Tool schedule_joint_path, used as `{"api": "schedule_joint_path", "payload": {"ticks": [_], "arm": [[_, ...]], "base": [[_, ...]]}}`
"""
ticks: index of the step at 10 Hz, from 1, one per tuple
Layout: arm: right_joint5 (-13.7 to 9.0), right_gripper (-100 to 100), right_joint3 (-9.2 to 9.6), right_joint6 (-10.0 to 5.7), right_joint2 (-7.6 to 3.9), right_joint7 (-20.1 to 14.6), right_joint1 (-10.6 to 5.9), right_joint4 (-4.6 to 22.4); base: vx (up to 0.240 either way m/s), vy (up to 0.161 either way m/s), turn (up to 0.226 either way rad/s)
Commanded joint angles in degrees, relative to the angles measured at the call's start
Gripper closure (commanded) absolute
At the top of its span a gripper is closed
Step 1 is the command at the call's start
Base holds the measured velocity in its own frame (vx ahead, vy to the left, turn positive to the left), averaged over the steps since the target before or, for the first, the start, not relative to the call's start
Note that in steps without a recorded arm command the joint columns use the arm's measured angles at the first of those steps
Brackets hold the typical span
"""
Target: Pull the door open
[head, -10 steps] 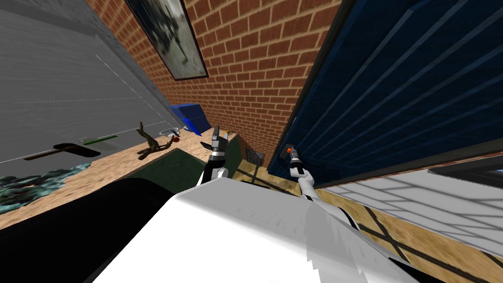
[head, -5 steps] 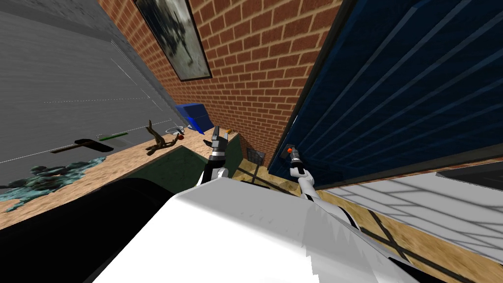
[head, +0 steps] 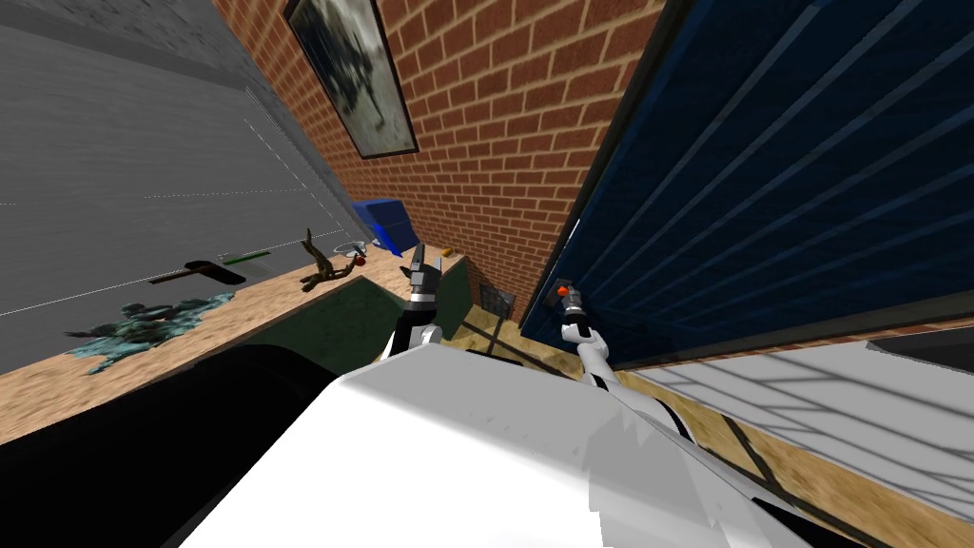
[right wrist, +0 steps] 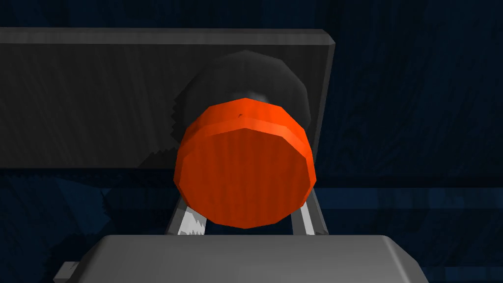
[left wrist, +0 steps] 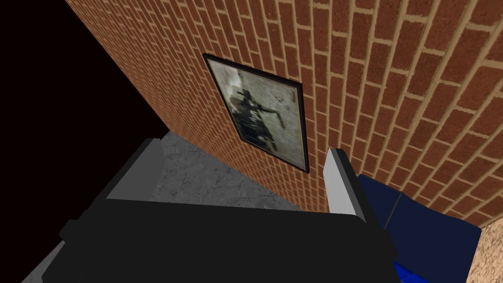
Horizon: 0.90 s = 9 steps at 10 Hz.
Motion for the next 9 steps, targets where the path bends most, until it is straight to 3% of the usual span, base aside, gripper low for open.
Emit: {"api": "schedule_joint_path", "payload": {"ticks": [1,9], "arm": [[-0.3,100,0.13,-0.30,0.34,-1.6,-0.36,0.1],[-4.1,100,-1.29,-0.42,0.38,-13.5,-1.60,2.1]], "base": [[-0.040,-0.027,0.042],[-0.051,-0.028,0.082]]}}
